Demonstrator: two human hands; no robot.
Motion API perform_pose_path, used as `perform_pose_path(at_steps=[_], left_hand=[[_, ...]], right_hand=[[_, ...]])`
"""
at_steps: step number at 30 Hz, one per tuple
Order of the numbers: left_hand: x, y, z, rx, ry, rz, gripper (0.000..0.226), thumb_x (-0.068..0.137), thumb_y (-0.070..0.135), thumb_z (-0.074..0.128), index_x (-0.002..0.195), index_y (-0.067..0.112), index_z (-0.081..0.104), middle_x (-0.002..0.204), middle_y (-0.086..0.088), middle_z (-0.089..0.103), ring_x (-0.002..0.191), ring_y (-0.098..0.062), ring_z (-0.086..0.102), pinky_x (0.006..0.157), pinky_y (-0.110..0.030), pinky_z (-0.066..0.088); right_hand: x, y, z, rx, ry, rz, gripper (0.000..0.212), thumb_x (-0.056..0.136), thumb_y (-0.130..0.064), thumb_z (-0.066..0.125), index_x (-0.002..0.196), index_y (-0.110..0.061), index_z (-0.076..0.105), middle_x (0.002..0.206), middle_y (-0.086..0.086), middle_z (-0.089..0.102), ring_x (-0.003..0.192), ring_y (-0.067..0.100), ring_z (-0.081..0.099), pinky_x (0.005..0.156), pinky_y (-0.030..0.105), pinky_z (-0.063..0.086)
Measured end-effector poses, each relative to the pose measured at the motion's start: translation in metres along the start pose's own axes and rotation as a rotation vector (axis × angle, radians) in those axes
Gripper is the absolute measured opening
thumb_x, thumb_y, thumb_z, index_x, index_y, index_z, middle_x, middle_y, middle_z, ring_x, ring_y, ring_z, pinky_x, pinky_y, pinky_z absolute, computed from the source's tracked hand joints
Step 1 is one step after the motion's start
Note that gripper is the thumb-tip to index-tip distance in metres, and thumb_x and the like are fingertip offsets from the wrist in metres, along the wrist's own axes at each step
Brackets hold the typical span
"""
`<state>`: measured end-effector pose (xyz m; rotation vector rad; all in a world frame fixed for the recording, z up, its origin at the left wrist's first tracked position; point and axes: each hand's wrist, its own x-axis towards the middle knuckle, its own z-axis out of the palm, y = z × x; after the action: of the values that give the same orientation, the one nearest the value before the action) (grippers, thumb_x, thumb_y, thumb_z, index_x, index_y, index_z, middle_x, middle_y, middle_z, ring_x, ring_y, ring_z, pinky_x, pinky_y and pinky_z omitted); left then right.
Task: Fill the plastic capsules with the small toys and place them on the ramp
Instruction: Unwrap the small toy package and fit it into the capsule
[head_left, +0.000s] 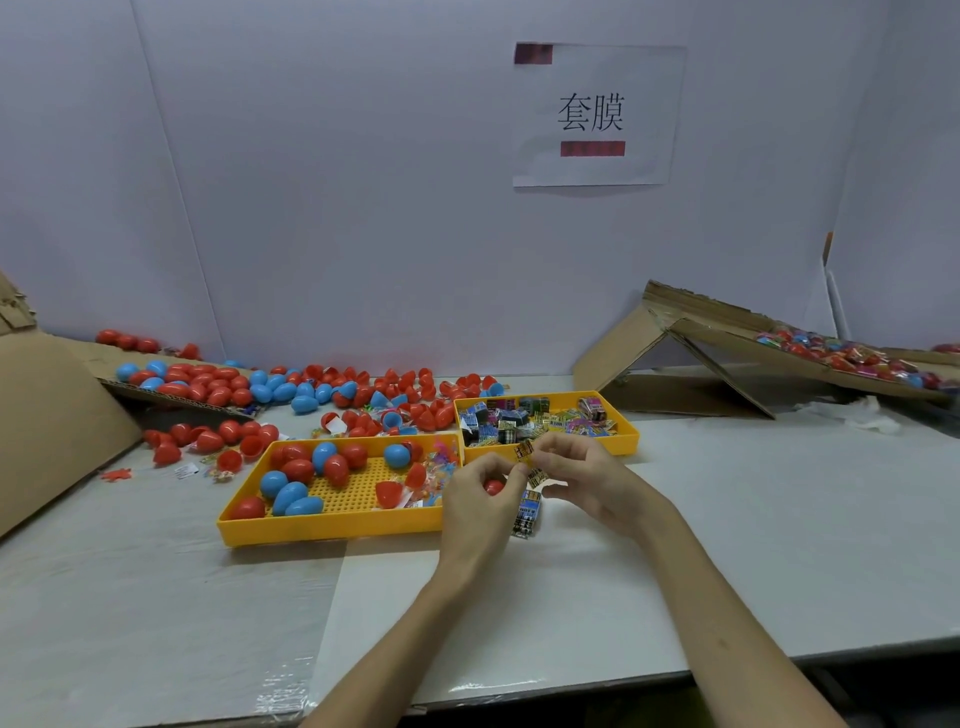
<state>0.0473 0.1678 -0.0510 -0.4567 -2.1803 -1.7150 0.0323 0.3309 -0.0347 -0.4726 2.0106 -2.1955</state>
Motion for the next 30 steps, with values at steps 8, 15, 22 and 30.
perform_pose_path(at_steps=[8, 15, 22, 30], left_hand=[[-0.001, 0.0067, -0.0012, -0.211, -0.053, -0.066, 0.015, 0.102, 0.017, 0.053, 0.097, 0.02, 0.067, 0.061, 0.006, 0.053, 0.05, -0.005, 0.045, 0.044, -0.015, 0.034], [-0.0014, 0.008, -0.0038, -0.231, -0.054, -0.039, 0.011, 0.094, 0.021, 0.069, 0.093, 0.032, 0.071, 0.064, 0.016, 0.059, 0.056, -0.003, 0.055, 0.048, -0.01, 0.041], [-0.0002, 0.0052, -0.0037, -0.319, -0.115, -0.123, 0.015, 0.094, 0.021, 0.068, 0.099, 0.034, 0.072, 0.066, 0.014, 0.057, 0.058, -0.005, 0.051, 0.05, -0.01, 0.042], [0.0025, 0.0017, -0.0049, -0.31, -0.017, -0.124, 0.007, 0.093, 0.019, 0.069, 0.093, 0.013, 0.066, 0.059, 0.004, 0.051, 0.044, -0.005, 0.045, 0.04, -0.018, 0.035]], right_hand=[[0.0005, 0.0011, -0.0037, 0.076, -0.011, 0.03, 0.016, 0.087, -0.024, 0.067, 0.092, -0.01, 0.071, 0.084, 0.004, 0.064, 0.079, 0.014, 0.06, 0.08, 0.031, 0.05], [-0.0004, 0.0027, -0.002, 0.043, -0.073, 0.102, 0.03, 0.086, -0.035, 0.071, 0.102, -0.009, 0.069, 0.092, 0.007, 0.063, 0.086, 0.018, 0.06, 0.094, 0.044, 0.047], [-0.0026, -0.0018, -0.0002, 0.072, -0.06, 0.078, 0.019, 0.086, -0.028, 0.069, 0.091, -0.011, 0.063, 0.09, 0.011, 0.055, 0.083, 0.02, 0.056, 0.084, 0.037, 0.053], [-0.0029, -0.0042, 0.0001, 0.101, -0.038, 0.06, 0.023, 0.084, -0.032, 0.073, 0.091, -0.013, 0.064, 0.084, 0.003, 0.064, 0.081, 0.017, 0.061, 0.079, 0.031, 0.053]])
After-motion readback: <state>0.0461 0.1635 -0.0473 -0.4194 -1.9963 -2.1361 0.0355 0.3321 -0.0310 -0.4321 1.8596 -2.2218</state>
